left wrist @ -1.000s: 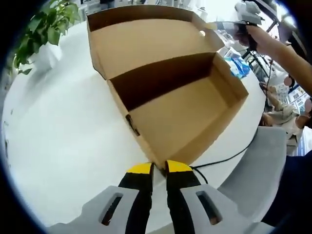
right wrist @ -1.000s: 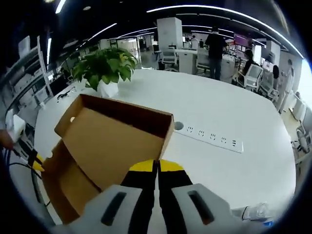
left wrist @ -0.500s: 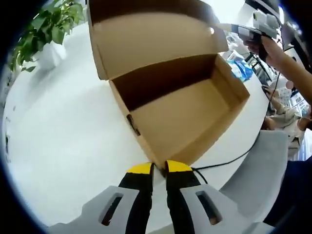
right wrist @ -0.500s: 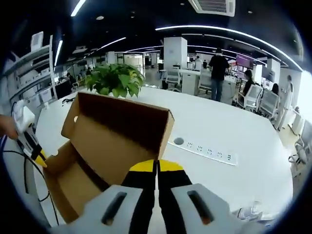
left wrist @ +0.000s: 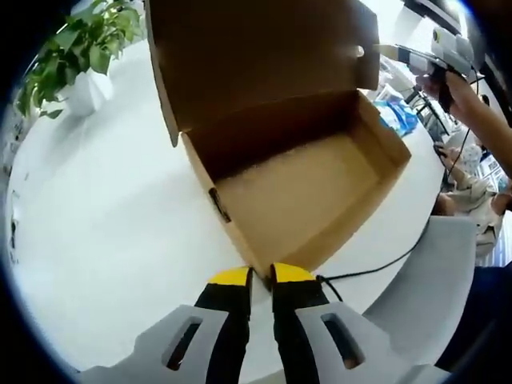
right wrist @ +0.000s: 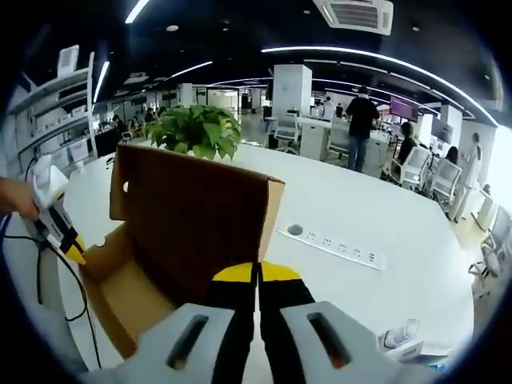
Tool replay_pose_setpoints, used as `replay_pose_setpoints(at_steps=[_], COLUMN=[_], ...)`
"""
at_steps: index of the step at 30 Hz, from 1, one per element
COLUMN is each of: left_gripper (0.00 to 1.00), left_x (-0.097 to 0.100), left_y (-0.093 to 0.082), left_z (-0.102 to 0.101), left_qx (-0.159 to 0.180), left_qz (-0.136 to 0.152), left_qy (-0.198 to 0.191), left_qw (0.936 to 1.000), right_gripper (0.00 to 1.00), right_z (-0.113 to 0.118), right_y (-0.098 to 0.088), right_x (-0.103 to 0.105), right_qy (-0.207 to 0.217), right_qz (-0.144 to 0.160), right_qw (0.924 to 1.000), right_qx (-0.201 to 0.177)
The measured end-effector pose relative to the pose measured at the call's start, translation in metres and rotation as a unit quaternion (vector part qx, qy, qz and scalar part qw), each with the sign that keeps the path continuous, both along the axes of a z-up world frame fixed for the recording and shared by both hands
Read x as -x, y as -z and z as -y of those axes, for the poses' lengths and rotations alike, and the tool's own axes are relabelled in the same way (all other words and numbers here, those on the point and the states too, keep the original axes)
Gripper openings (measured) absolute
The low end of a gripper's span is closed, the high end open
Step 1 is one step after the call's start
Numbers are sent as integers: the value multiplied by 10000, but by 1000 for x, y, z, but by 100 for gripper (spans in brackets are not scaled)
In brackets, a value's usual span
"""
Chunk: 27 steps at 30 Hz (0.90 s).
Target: Operate the shoe box by opening the lid, removing the specified soft item, and placing it in the target area until the item is outside and the box remains undamaged.
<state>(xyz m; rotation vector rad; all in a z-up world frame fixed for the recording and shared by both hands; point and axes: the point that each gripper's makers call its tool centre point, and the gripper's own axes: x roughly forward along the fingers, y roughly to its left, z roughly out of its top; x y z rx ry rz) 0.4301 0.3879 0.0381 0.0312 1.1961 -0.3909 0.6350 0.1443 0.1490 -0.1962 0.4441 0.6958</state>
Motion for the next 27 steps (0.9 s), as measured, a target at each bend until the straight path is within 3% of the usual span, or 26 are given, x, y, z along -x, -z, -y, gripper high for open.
replay_pose_setpoints(at_steps=[27], left_gripper=[6], left_x=[0], left_y=[-1], left_z=[-1], left_qx=[74], left_qz=[294], left_qy=[-79], left_qw=[9995], right_gripper=[0], right_z=[8], right_y=[4], right_x=[42], right_qy=[107], right_qz=[-62], right_qw=[9999], right_qx=[93])
